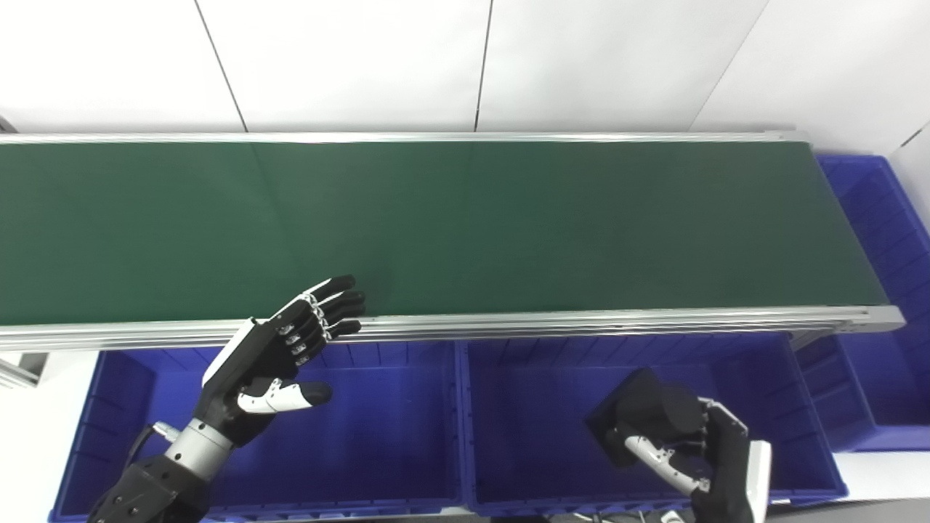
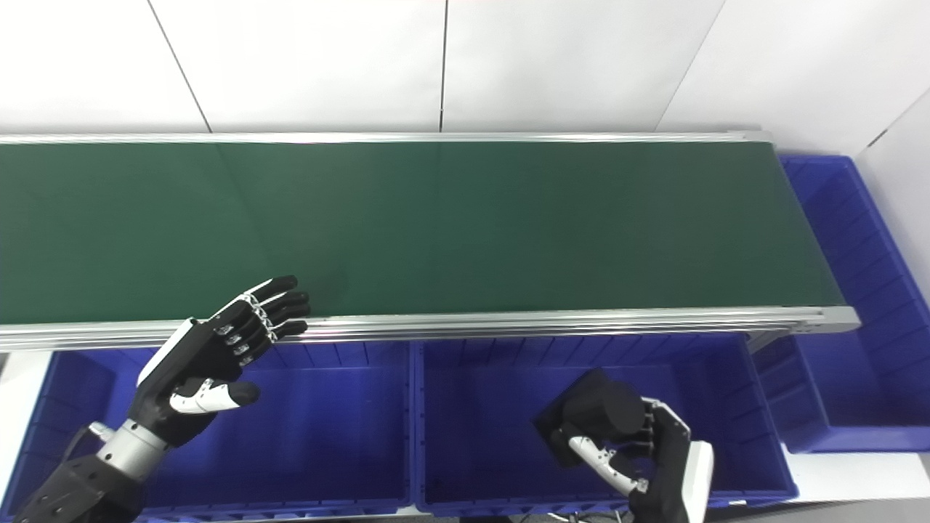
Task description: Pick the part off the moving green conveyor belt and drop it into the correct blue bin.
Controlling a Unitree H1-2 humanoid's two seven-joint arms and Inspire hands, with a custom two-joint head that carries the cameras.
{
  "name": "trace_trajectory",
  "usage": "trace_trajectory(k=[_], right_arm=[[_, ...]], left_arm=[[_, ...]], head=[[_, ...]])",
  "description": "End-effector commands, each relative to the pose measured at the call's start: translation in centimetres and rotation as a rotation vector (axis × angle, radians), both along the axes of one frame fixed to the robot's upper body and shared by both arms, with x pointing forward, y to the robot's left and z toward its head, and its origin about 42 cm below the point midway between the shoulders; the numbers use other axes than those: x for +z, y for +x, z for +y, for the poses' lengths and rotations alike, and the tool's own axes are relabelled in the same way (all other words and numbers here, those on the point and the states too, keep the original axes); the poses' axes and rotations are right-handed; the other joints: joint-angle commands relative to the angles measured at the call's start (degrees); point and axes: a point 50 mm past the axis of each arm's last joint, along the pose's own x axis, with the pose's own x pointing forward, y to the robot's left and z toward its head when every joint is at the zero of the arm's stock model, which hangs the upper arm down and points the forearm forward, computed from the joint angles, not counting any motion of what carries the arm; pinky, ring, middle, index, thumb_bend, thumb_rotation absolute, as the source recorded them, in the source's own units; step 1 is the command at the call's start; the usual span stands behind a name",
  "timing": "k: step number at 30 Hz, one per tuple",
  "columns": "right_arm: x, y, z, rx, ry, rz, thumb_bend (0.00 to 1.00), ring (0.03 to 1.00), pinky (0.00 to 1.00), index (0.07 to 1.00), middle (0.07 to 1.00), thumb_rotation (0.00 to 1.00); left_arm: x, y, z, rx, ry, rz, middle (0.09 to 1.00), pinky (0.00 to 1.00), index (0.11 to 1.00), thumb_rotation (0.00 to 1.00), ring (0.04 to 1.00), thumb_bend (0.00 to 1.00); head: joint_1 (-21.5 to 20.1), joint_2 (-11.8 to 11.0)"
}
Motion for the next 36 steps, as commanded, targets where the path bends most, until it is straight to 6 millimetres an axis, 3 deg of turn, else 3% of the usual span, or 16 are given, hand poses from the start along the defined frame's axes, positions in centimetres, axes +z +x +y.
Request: trace_trajectory(k=[1,11,22,24,25,27,30,36], right_arm=[[0.3,0.5,-0.3,0.01,-0.031,-0.084,0.53,0.467,0.39,0.499,0.47,0.0],[-1.2,1.2,-0.1,0.009,-0.03,-0.041,0.53,0.487,0.41,0.488,0.489,0.0],[-1.0,1.5,0.1,0.01,-0.027,-0.055,0.53,0.477,0.38,0.495,0.482,0.0],[-0.8,1.4,0.1,0.015,-0.017,-0.051,0.52,0.523,0.42,0.518,0.475,0.0],[-0.7,1.3,0.0,0.037,-0.001,-0.042,0.63,0.644,0.54,0.67,0.626,0.04],[-0.7,1.3,-0.1,0.075,0.022,-0.02,0.7,0.724,0.62,0.776,0.734,0.07],[-0.7,1.2,-0.2,0.115,0.023,0.021,0.75,0.876,0.77,0.941,0.909,0.22],[-0.4,1.3,-0.3,0.146,0.013,0.058,0.7,0.934,0.83,0.999,0.963,0.29]], left_arm=[[1.4,0.3,0.1,-0.007,-0.014,-0.057,0.855,0.84,0.88,0.37,0.862,1.0],[1.3,0.1,0.0,-0.007,-0.02,-0.052,0.856,0.85,0.884,0.38,0.865,1.0],[1.5,-0.1,-0.2,-0.004,-0.012,-0.051,0.854,0.84,0.882,0.38,0.862,1.0],[1.4,-0.1,-0.3,-0.004,-0.014,-0.053,0.856,0.84,0.881,0.38,0.861,1.0],[1.4,-0.1,-0.3,-0.004,-0.015,-0.051,0.857,0.84,0.881,0.37,0.863,1.0],[1.4,-0.1,-0.3,-0.004,-0.018,-0.048,0.857,0.84,0.881,0.37,0.865,1.0],[1.4,-0.1,-0.4,-0.005,-0.019,-0.049,0.86,0.84,0.881,0.37,0.868,1.0],[1.3,-0.1,-0.5,-0.008,-0.016,-0.05,0.858,0.84,0.882,0.38,0.866,1.0]], head=[[0.0,0.0],[0.7,0.0],[1.2,-0.1],[1.3,-0.1],[1.3,-0.2],[1.3,-0.2],[1.8,-0.1],[2.0,-0.3]])
